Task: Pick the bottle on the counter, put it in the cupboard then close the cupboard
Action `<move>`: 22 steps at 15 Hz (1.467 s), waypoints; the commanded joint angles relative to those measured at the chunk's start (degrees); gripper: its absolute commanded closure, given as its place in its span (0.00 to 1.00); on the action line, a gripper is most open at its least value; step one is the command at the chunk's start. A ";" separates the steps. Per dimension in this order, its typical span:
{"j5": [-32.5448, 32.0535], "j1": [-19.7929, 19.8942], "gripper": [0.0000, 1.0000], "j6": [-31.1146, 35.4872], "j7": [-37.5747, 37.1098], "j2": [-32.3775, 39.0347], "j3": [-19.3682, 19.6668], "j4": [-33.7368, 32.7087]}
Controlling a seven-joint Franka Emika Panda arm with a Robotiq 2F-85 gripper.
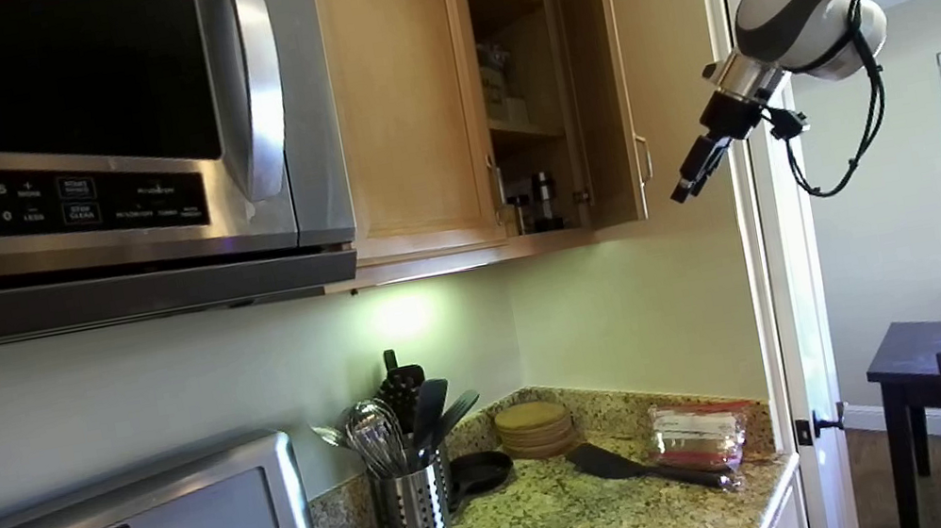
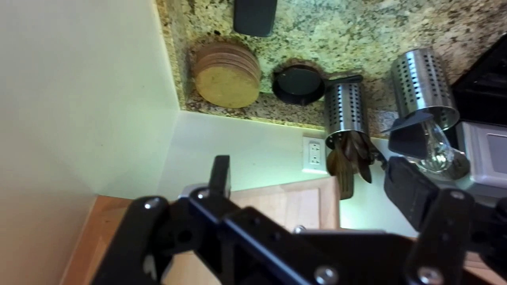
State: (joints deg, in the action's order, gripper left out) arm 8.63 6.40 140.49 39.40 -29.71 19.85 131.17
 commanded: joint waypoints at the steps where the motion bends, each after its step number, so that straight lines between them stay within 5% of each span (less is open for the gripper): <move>1: -3.36 2.46 0.31 8.36 -8.29 2.86 -1.89 1.19; 11: -4.52 0.93 0.93 17.93 -19.47 6.33 -3.15 -0.31; 22: 1.42 -8.33 0.92 19.02 -17.45 9.94 -2.82 -4.25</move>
State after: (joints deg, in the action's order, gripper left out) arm 7.16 1.32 157.10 21.33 -22.60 16.43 129.08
